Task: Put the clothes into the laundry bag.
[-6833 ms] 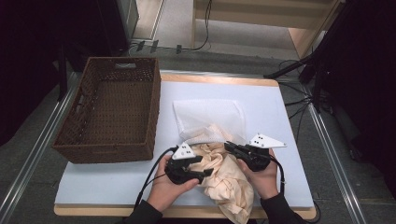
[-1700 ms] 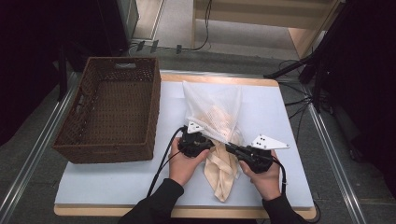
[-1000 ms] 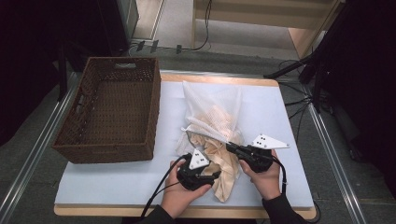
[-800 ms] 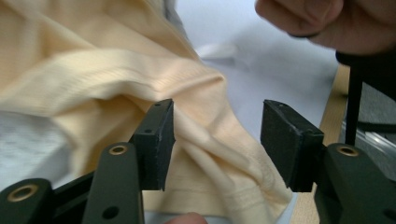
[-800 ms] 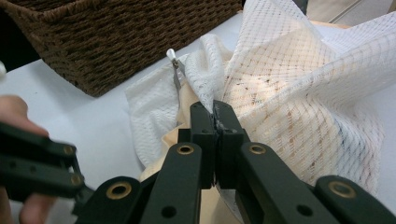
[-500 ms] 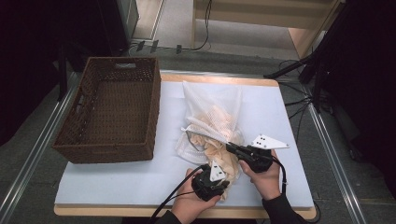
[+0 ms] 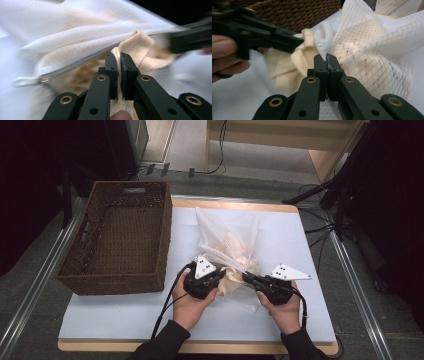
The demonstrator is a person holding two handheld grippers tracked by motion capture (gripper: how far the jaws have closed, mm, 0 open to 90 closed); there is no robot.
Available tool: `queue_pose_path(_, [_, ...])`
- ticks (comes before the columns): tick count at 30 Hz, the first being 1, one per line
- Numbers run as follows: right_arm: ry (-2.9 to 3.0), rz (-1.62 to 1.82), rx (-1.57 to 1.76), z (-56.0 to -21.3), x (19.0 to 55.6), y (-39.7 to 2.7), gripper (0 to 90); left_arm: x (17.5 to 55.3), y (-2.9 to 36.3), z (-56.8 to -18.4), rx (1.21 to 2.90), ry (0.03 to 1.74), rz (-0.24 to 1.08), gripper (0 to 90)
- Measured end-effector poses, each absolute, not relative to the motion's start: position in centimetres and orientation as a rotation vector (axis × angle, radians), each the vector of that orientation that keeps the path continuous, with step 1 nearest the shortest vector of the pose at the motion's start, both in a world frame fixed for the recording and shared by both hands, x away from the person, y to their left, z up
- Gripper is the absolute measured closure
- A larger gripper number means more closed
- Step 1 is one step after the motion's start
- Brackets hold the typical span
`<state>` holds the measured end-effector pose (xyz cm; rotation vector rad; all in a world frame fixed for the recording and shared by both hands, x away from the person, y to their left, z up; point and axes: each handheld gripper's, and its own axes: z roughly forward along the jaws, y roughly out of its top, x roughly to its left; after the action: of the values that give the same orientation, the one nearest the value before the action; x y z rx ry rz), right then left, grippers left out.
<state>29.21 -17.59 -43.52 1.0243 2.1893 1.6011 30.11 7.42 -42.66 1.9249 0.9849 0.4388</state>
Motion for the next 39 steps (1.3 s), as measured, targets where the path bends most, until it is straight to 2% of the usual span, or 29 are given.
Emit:
queue_pose_path(2, [2.194,1.598,1.029,-43.6,29.2,-17.6,89.4,31.1,7.7,-44.2,1.975,1.029,0.471,85.2])
queue_pose_path(5, [2.198,1.595,1.031,-43.7,29.3,-17.6,89.4,32.0,7.8,-46.8,2.049,1.085,0.428,82.8])
queue_pose_path(8, [2.201,1.593,1.027,-43.8,29.4,-17.6,89.4,31.8,8.0,-47.0,2.04,1.098,0.429,76.4])
queue_pose_path(12, [2.206,1.589,1.035,-43.8,29.4,-17.6,89.3,31.2,8.5,-46.0,2.023,1.103,0.433,59.4])
queue_pose_path(15, [2.203,1.591,1.035,-43.8,29.4,-17.7,89.3,30.3,9.1,-45.2,2.004,1.084,0.431,51.3])
queue_pose_path(21, [2.203,1.588,1.036,-43.8,29.4,-17.6,89.3,27.9,9.4,-45.3,2.035,0.986,0.34,48.3])
queue_pose_path(24, [2.205,1.586,1.035,-43.9,29.4,-17.5,89.3,27.2,8.6,-46.5,2.109,0.952,0.283,43.4])
queue_pose_path(29, [2.211,1.583,1.029,-43.9,29.4,-17.2,89.3,27.0,7.2,-47.2,2.156,0.943,0.347,36.0])
queue_pose_path(31, [2.213,1.582,1.031,-43.9,29.4,-17.3,89.3,27.2,6.7,-47.3,2.17,0.949,0.421,40.2])
queue_pose_path(32, [2.212,1.584,1.033,-43.9,29.4,-17.3,89.3,27.2,6.6,-47.4,2.172,0.947,0.453,48.2])
queue_pose_path(33, [2.212,1.583,1.034,-43.9,29.4,-17.3,89.3,27.2,6.5,-47.4,2.18,0.943,0.473,51.5])
queue_pose_path(37, [2.215,1.582,1.032,-44.0,29.3,-17.3,89.3,27.3,6.3,-47.5,2.178,0.918,0.463,77.0])
queue_pose_path(39, [2.214,1.584,1.034,-44.0,29.3,-17.3,89.3,27.3,6.2,-47.4,2.189,0.916,0.455,83.2])
